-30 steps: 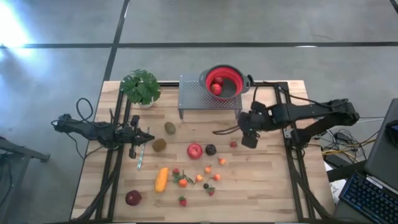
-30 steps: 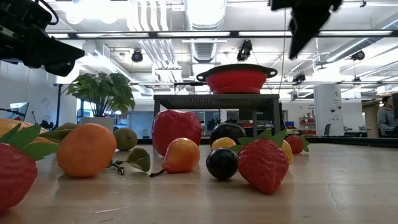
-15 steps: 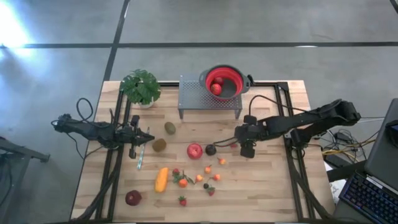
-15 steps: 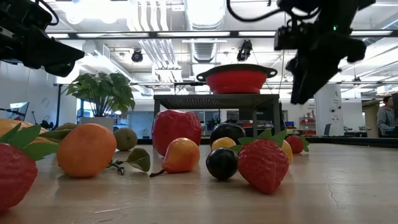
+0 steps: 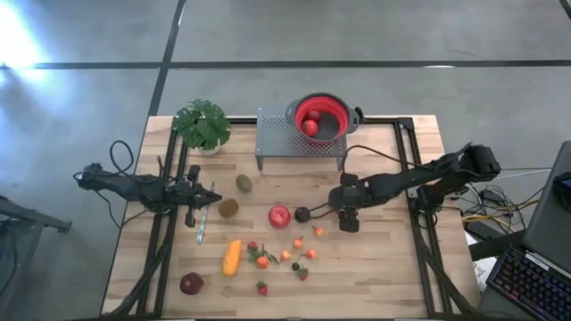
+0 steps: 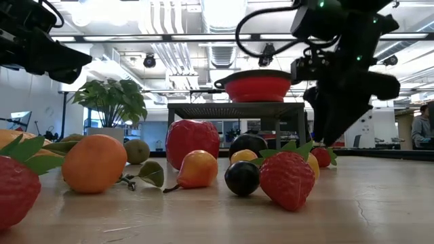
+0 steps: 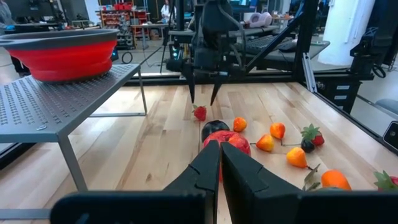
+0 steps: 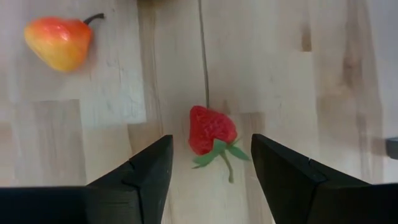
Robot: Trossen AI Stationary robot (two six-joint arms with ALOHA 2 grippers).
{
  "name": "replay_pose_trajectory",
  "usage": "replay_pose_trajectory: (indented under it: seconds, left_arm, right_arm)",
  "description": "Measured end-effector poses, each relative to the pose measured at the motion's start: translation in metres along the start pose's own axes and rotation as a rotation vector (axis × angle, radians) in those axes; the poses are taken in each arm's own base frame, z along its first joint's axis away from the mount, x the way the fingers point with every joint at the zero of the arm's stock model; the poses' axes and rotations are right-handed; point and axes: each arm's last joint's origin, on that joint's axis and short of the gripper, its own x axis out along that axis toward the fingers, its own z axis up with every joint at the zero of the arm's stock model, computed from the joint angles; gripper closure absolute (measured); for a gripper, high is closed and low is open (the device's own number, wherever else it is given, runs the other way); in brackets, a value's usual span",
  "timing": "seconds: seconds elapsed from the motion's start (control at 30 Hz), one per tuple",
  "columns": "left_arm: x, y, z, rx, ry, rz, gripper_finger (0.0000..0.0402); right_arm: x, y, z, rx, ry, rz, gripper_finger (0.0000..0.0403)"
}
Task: Pick & Place Fruit
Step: Put the strawberry into the strainer bowl on the shelf
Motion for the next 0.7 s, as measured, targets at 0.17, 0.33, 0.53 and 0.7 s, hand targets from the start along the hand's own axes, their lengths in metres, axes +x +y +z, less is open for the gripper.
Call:
replay_pose_trajectory:
  seconds: [0.17,0.33,0.53,0.7]
  left_arm:
    - [0.0,0.0,0.0,0.0,0.001,-0.001,0.038]
    - [0.0,0.0,0.0,0.001,0.002,0.0,0.038]
    - [0.0,0.0,-0.001,0.004,0.014,0.0,0.0381]
    - [0.0,0.0,-0.001,0.005,0.014,-0.001,0.038]
  right_arm:
    - [0.014,0.002,0.001,-0.017,0.023,-0.004,0.0186]
    - [0.03,0.005,0.0,-0.031,0.061,-0.011,0.0196]
    - [0.042,0.007,0.0,-0.039,0.096,-0.014,0.0219]
    - [0.036,0.006,0.001,-0.038,0.072,-0.009,0.0246]
